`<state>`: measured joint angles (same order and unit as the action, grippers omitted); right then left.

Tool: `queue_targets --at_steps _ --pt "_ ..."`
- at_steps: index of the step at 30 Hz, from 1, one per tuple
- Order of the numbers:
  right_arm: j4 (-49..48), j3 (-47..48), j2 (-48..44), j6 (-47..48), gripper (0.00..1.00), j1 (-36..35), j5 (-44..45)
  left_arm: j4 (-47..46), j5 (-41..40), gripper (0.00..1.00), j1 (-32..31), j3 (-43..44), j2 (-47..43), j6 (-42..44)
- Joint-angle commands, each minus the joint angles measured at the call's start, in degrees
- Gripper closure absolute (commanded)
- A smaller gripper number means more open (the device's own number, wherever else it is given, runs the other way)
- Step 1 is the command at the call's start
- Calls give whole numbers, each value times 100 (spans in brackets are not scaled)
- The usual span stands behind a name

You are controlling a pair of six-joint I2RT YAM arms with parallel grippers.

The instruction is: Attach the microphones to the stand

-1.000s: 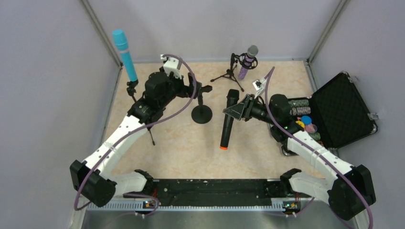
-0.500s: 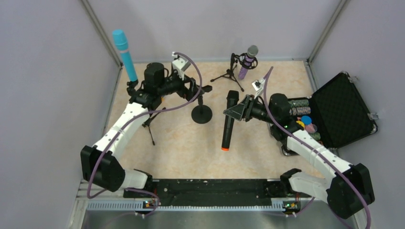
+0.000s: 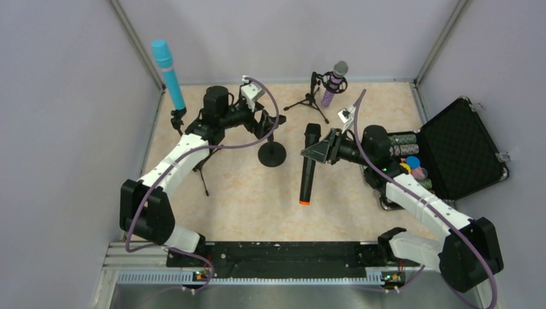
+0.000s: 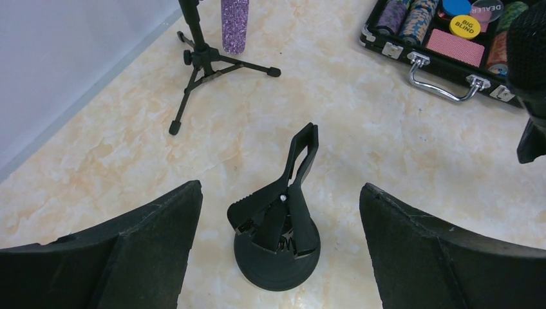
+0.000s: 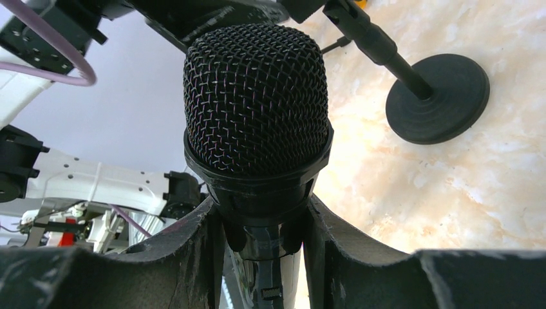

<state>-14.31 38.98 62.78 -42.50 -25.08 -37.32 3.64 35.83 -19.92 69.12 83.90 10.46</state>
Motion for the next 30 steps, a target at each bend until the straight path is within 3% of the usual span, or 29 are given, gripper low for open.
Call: queue_targets --at_steps 1,6,20,30 --pt "-510 105 -11 -54 100 106 -106 -765 265 5 31 -229 155 253" --pt "-507 165 8 -66 100 132 -129 -716 456 18 32 -118 470 312" --pt "-304 497 -45 -29 100 218 -147 -751 942 76 15 -507 201 321" --pt "180 1040 -196 344 100 282 13 -853 293 81 -585 -1216 -867 101"
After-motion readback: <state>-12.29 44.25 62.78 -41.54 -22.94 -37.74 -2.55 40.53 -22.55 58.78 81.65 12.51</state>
